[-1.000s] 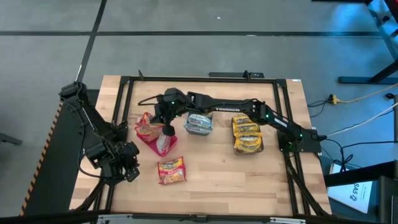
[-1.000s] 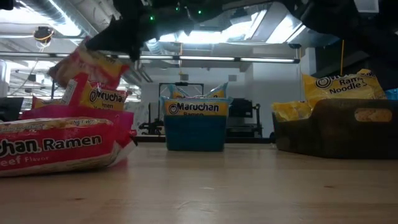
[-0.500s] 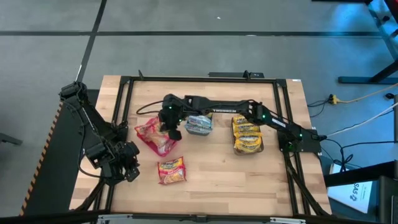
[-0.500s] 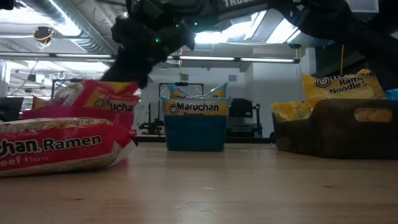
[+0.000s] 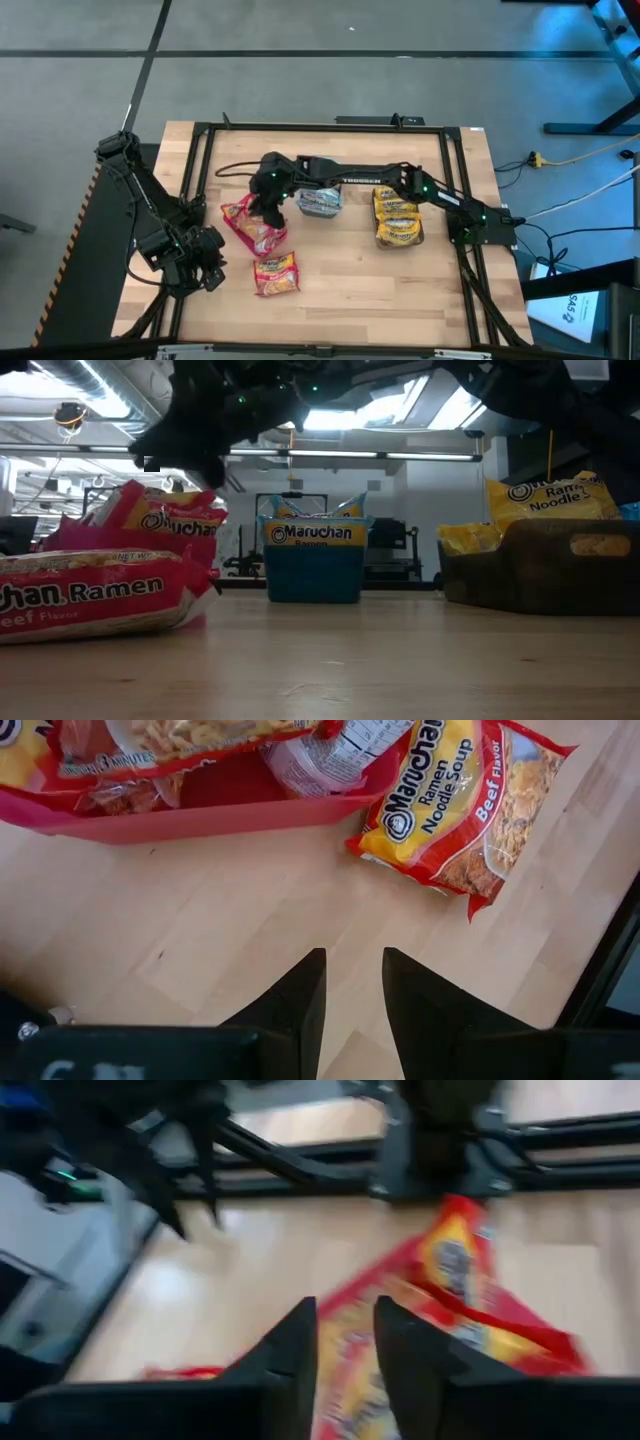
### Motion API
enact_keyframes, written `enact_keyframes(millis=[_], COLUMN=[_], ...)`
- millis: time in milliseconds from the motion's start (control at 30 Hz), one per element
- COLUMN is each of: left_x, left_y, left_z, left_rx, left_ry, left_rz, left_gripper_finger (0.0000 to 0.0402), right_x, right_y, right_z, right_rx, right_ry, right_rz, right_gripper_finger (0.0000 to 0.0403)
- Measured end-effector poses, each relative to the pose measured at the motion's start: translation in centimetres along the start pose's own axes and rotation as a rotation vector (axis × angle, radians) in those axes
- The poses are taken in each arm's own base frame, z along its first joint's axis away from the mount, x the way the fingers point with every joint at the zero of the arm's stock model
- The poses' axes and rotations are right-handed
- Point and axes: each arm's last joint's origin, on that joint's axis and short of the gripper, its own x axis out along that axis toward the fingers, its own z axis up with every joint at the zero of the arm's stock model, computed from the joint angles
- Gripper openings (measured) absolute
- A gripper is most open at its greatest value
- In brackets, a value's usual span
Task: Sort Maruchan noodles
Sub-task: Adjust the red noodle packs in the red bin
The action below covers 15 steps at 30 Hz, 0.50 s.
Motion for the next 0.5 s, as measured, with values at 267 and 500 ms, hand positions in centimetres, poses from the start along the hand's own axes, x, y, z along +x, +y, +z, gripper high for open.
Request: enact_keyframes(millis=[267, 500], left_x=[0.0, 0.0], left_y=[0.0, 0.1], left_z=[0.0, 0.0], left_rx=[0.0, 0.031], left_ry=[0.0, -0.001], left_rz=[0.0, 0.006], left_gripper_finger=[0.0095, 0.0095], right_x=[-0.2, 0.8], right_y=[1.2, 4.1], right_z=[0.0, -0.8], right_rx=[0.233, 0.317], right_ry=[0.069, 0.18], right_rz=[0.401, 0.542], right_gripper_finger=[0.0153, 0.0156])
